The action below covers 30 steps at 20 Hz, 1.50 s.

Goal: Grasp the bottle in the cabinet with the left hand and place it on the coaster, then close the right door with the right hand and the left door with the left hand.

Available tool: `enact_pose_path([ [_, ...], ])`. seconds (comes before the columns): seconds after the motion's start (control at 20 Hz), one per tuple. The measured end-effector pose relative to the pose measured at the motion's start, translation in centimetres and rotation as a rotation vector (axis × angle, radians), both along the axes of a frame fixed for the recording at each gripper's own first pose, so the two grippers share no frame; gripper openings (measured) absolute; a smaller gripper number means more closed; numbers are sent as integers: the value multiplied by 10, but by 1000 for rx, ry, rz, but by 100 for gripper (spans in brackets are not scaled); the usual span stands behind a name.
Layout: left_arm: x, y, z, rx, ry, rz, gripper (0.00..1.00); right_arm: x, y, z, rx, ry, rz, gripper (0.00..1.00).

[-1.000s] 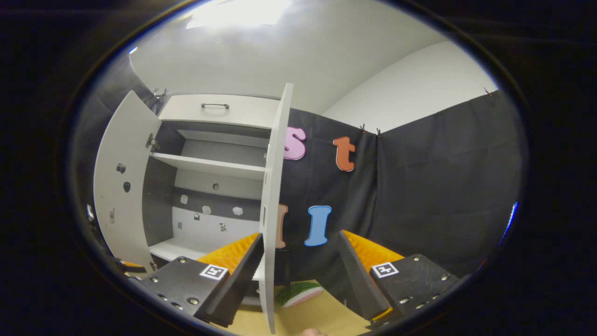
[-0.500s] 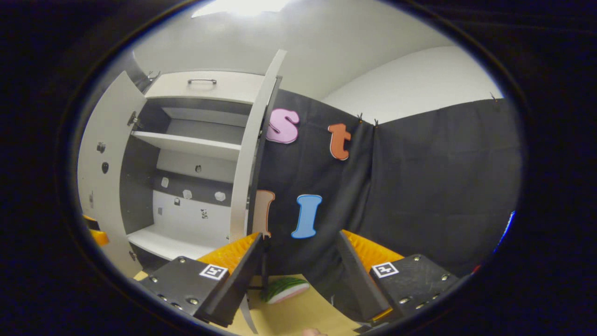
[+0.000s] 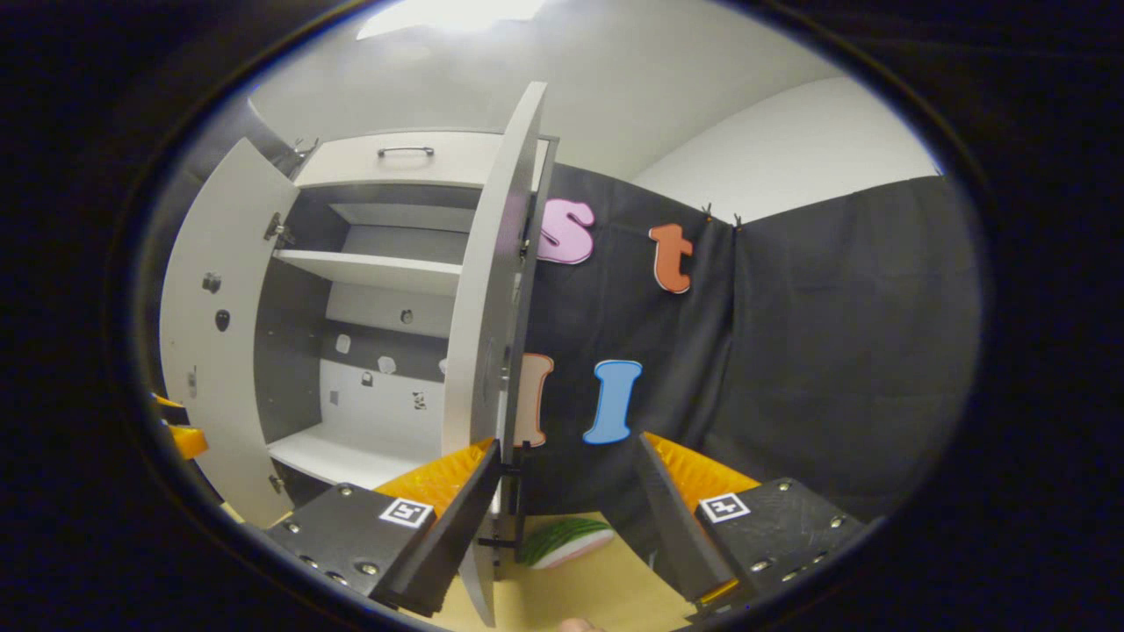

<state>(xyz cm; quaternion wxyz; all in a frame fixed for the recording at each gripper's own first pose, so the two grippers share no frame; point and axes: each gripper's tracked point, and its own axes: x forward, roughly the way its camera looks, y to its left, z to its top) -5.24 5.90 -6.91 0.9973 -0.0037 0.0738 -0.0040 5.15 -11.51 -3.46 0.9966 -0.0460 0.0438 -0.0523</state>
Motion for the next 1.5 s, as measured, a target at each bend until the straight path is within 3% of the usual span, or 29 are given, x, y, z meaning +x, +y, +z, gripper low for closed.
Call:
enact_pose_path([
  [0.3, -17, 25, 3, 34, -6, 71, 97, 15, 60, -5, 59, 6, 149, 92],
  [0.6, -41, 64, 4, 44, -7, 191, 93, 33, 115, -17, 98, 25, 269, 95],
  [0.75, -53, 84, 1, 35, 1, 256, 97, 33, 155, -26, 141, 59, 384, 95],
  [0.95, -69, 107, 0, 30, 5, 331, 97, 36, 209, -25, 168, 62, 467, 93],
  [1.25, -79, 139, -2, 21, 12, 412, 96, 30, 230, -25, 186, 66, 508, 95],
  [1.5, -76, 147, -9, -4, 24, 424, 94, 32, 228, -23, 200, 61, 495, 95],
])
